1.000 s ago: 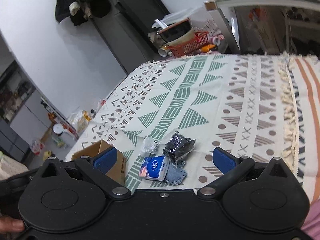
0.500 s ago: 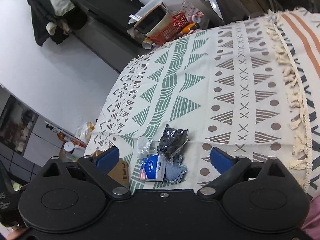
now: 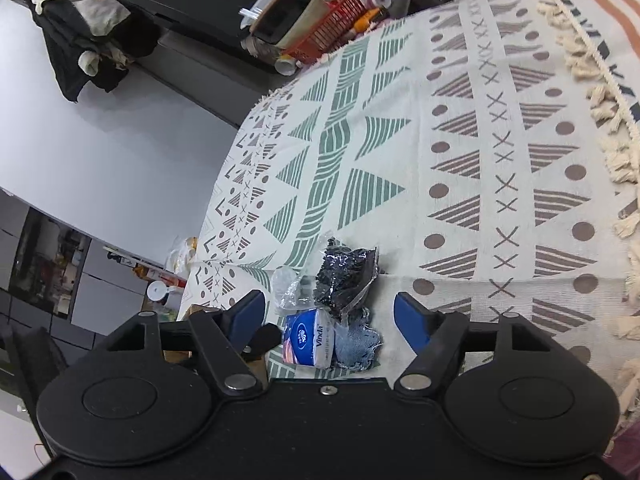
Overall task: Organize soft objects
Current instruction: 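Move both tools back toward the tissue pack and black bag, then grasp the blue tissue pack with the left tool while the right tool grasps the black bag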
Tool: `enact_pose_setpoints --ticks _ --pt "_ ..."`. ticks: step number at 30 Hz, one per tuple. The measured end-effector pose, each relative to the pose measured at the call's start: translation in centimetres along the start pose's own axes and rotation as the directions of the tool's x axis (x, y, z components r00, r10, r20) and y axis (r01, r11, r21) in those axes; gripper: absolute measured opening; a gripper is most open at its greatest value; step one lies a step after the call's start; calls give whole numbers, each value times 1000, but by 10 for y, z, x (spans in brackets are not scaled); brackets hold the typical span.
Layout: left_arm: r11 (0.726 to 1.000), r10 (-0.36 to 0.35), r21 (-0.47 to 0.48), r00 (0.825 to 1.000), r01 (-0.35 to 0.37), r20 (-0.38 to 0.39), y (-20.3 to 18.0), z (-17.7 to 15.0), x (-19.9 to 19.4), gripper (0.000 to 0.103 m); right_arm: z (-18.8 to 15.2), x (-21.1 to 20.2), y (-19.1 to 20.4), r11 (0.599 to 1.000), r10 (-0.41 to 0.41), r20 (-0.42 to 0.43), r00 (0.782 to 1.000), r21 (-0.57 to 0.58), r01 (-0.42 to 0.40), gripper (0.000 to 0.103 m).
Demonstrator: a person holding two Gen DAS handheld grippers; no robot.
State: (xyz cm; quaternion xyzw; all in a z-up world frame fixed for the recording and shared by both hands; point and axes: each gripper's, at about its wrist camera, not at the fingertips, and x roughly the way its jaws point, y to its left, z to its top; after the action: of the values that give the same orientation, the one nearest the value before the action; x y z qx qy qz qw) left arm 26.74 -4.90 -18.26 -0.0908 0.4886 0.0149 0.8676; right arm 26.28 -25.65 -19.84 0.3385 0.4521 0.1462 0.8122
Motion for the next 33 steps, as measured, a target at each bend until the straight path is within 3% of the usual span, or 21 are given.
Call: enact_pose_setpoints --ticks 7,13,18,26,28,31,33 --pt "999 27 32 998 -26 -48 -3 -2 29 80 7 21 -7 1000 9 -34 999 12 -9 72" --pt "1000 7 23 995 -4 -100 -3 -6 51 80 14 41 -11 1000 11 -50 999 27 -9 72" --pt "998 31 62 996 -25 -88 -8 -10 61 81 16 59 -8 1000 2 -77 997 13 -1 72" --pt "999 -17 -28 995 14 -100 7 -4 70 81 16 81 -6 1000 -25 -104 994 6 25 72" --pt "997 -40 -64 993 34 -110 12 -5 73 81 15 86 -3 999 -33 -111 993 -14 32 68" --pt "997 -41 -74 994 34 -100 14 -5 71 80 13 90 0 997 -69 -105 992 -45 64 51" --pt "996 -50 -75 994 43 -100 13 -6 70 78 12 88 2 995 -76 -95 993 -74 69 45"
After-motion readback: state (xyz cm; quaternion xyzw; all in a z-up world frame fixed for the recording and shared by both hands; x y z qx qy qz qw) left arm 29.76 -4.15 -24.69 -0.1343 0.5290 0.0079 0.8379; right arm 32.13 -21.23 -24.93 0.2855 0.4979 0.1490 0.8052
